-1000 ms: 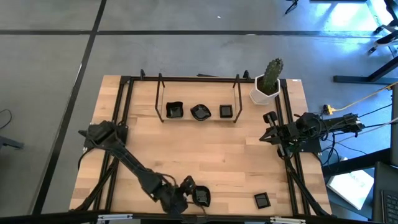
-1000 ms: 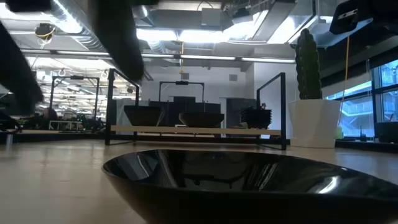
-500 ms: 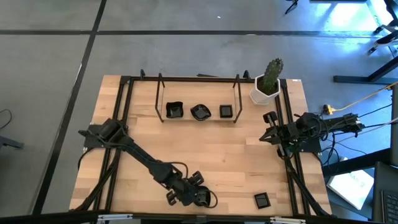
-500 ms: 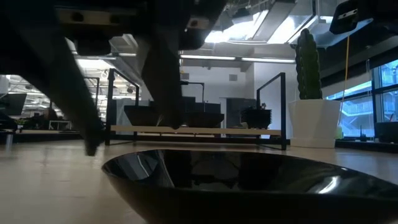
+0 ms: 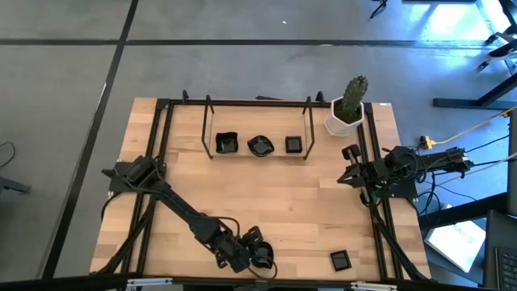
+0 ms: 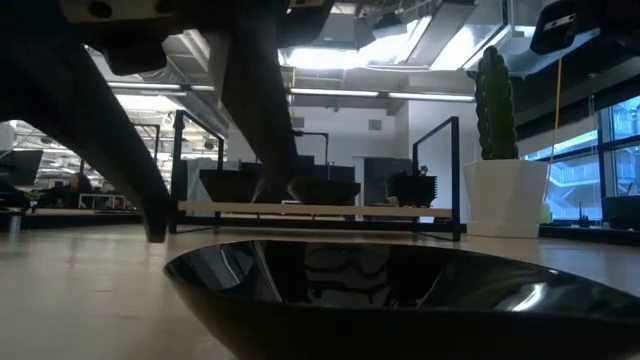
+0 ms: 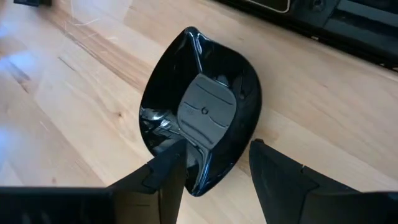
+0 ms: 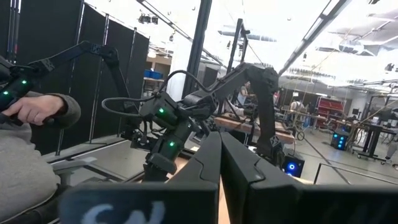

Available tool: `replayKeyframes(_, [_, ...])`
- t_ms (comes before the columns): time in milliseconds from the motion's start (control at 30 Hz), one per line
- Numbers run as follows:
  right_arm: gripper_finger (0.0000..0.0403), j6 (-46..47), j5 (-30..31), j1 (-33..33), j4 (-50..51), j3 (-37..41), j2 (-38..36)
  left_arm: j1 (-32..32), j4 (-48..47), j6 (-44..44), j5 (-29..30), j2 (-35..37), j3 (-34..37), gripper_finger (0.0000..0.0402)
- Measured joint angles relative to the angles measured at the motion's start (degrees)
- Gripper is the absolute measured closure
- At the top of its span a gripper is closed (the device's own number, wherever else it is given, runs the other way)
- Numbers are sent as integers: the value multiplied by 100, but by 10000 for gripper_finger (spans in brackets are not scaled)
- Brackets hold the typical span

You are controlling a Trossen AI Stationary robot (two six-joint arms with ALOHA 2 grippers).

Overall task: Pick & Place Mini shaped plates
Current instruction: Stack the black leaf-shaped plate on top of the black leaf-shaped plate on the shelf

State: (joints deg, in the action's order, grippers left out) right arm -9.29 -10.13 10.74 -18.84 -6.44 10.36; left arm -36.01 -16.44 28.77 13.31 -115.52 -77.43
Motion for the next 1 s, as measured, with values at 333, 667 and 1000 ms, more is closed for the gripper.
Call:
replayKeyframes(333, [397, 26, 1, 0, -14, 5, 2, -22, 20, 221, -12, -80, 4, 237])
replayKeyframes(667, [397, 139, 114, -2, -25, 13, 0, -29, 329, 281, -104, -186, 0, 238])
replayKeyframes(1000, [397, 42, 458, -1, -16, 13, 0, 66, 346, 343, -449, -352, 1, 238])
